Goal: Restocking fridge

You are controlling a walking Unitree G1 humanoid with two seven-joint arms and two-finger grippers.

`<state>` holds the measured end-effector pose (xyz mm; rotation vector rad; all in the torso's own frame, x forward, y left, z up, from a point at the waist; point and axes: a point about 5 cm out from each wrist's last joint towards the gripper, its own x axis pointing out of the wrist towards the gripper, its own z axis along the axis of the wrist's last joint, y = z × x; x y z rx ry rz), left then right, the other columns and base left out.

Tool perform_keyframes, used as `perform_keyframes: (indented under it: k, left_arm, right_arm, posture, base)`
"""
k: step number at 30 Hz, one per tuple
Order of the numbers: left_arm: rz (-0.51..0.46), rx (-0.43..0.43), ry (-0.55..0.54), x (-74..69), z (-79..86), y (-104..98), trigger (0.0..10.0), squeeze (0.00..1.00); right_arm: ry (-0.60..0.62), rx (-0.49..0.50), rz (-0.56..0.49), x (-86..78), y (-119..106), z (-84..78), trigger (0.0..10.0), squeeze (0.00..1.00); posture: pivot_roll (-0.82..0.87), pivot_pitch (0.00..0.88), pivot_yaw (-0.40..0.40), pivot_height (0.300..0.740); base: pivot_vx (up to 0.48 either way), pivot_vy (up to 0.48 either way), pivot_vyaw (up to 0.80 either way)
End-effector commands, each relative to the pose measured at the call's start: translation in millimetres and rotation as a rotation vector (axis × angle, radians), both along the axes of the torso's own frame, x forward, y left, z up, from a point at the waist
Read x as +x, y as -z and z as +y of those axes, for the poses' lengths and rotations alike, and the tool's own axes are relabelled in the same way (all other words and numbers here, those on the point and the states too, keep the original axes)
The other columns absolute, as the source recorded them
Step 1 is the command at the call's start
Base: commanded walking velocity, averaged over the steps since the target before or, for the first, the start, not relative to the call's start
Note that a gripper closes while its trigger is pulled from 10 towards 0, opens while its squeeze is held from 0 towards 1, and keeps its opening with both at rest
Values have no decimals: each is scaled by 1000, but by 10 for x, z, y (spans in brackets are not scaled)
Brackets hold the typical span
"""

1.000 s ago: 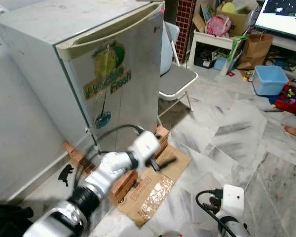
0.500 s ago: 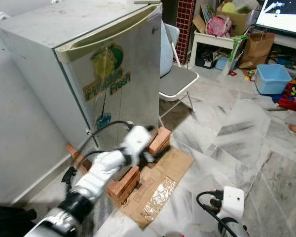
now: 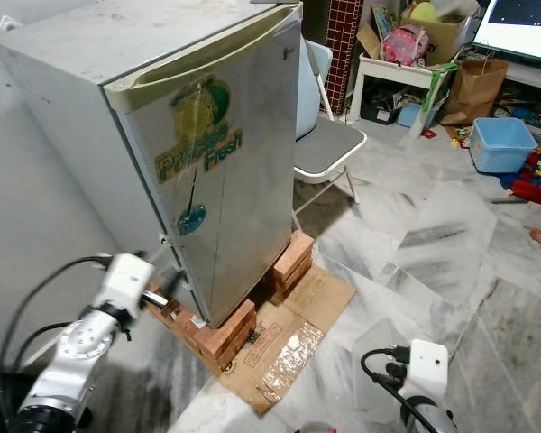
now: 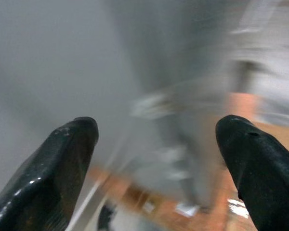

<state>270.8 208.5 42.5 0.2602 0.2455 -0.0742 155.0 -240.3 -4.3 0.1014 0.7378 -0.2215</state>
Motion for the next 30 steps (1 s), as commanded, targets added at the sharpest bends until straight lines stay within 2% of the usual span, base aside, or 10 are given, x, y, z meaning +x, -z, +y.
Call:
perform_keyframes:
  k: [1, 4, 8, 11, 14, 17, 20, 22, 27, 30]
  left_arm:
    - [33, -22, -178, -23, 305, 35, 10000, 0]
    - [36, 1, -251, 133, 432, -8, 10000, 0]
    - [64, 46, -338, 352, 431, -74, 10000, 0]
    - [49, 39, -369, 581, 317, -213, 10000, 0]
    - [33, 13, -317, 778, 71, -341, 10000, 0]
    - [37, 8, -235, 878, -172, -384, 10000, 0]
    - [45, 42, -106, 942, -542, -399, 10000, 0]
    - [48, 48, -12, 964, -821, -415, 10000, 0]
    - [59, 40, 109, 928, -1104, -384, 10000, 0]
    - [84, 50, 254, 849, -1342, -315, 10000, 0]
  right_arm:
    - [-13, -15, -19, 38, -73, -32, 10000, 0]
    - [-31, -26, -28, 92, -138, -46, 10000, 0]
    - [-31, -32, -36, 127, -171, -66, 10000, 0]
    - [-30, -33, -41, 142, -192, -48, 10000, 0]
    - [-27, -31, -47, 145, -211, -30, 10000, 0]
    - [-20, -29, -49, 147, -216, -27, 10000, 0]
    - [-11, -29, -50, 152, -216, -29, 10000, 0]
    - [-8, -26, -53, 160, -217, -21, 10000, 0]
    - [5, -18, -57, 176, -210, -8, 10000, 0]
    - [13, -12, -68, 226, -215, 14, 10000, 0]
  posture:
    - [-87, 0, -10, 740]
    - [-98, 0, -24, 740]
    - [-108, 0, -29, 740]
    - [-125, 0, -26, 740]
    - [-137, 0, -18, 740]
    - [-138, 0, -12, 740]
    - [-141, 0, -7, 740]
    - [-145, 0, -4, 740]
    - [-150, 0, -1, 740]
    - [-152, 0, 6, 740]
  base:
    - [0, 0, 0]
    - [0, 0, 0]
    - [0, 0, 0]
    - [0, 0, 0]
    - [0, 0, 0]
    - [0, 0, 0]
    - [0, 0, 0]
    - [0, 0, 0]
    - [0, 0, 0]
    - [0, 0, 0]
